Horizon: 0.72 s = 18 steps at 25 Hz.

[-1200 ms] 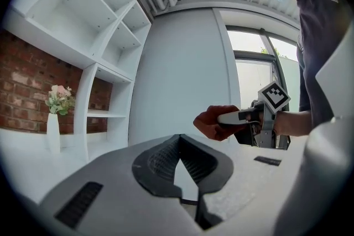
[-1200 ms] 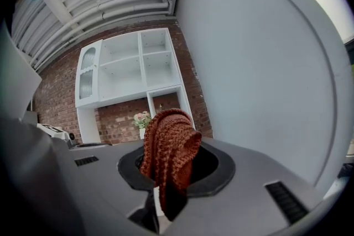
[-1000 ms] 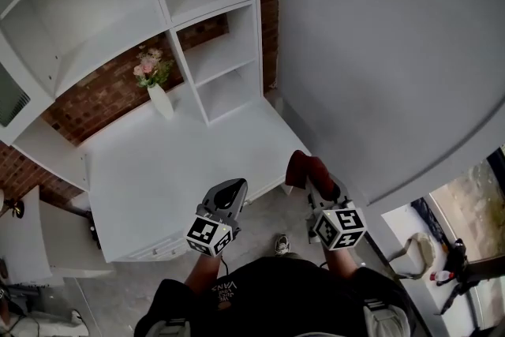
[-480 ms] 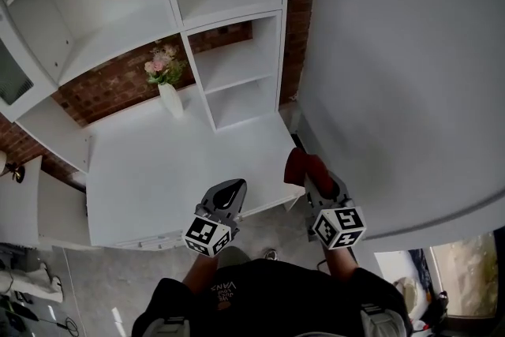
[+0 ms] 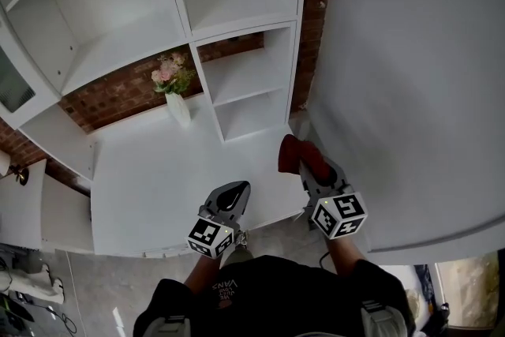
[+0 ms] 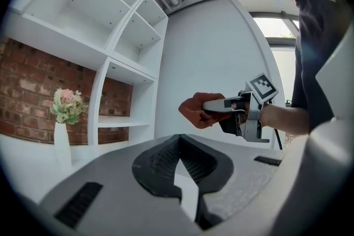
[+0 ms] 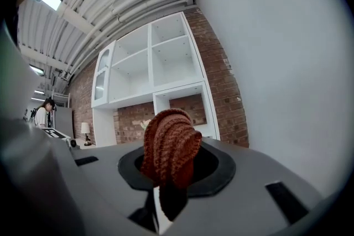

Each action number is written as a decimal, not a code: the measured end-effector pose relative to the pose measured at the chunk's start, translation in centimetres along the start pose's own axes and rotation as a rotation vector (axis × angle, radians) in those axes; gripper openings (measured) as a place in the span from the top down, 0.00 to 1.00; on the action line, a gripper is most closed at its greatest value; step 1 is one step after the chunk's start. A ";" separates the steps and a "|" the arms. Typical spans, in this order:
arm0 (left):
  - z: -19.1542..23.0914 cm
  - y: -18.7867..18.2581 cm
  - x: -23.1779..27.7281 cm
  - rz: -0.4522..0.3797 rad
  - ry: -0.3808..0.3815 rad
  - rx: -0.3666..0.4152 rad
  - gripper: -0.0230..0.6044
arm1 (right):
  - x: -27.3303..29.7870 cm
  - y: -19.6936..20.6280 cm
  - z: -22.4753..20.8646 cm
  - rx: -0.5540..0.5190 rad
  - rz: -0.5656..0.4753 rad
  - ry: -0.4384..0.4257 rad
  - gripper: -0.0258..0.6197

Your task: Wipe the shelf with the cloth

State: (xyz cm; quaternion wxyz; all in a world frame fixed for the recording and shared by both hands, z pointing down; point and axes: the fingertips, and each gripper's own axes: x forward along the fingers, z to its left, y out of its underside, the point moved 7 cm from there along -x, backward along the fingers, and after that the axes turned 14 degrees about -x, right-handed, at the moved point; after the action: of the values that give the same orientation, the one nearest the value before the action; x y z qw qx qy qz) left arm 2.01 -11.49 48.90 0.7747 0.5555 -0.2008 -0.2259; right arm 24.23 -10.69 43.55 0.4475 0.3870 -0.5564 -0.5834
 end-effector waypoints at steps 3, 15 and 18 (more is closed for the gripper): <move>1.6 -1.2 0.8 -0.005 0.009 0.009 0.95 | 2.4 -2.0 -0.3 -0.019 -0.036 -0.013 0.82; 6.7 -4.3 1.8 -0.067 -0.011 0.014 0.95 | 12.8 -12.3 -2.2 -0.166 -0.210 -0.086 0.82; 7.5 -4.8 1.3 -0.084 -0.020 0.011 0.95 | 15.3 -14.8 -1.7 -0.188 -0.248 -0.118 0.81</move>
State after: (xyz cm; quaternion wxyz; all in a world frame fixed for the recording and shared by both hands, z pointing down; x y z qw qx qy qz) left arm -1.70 -19.37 46.71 0.7593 0.5654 -0.1864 -0.2627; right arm 19.87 -26.07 29.41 0.3729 0.3743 -0.4724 -0.7055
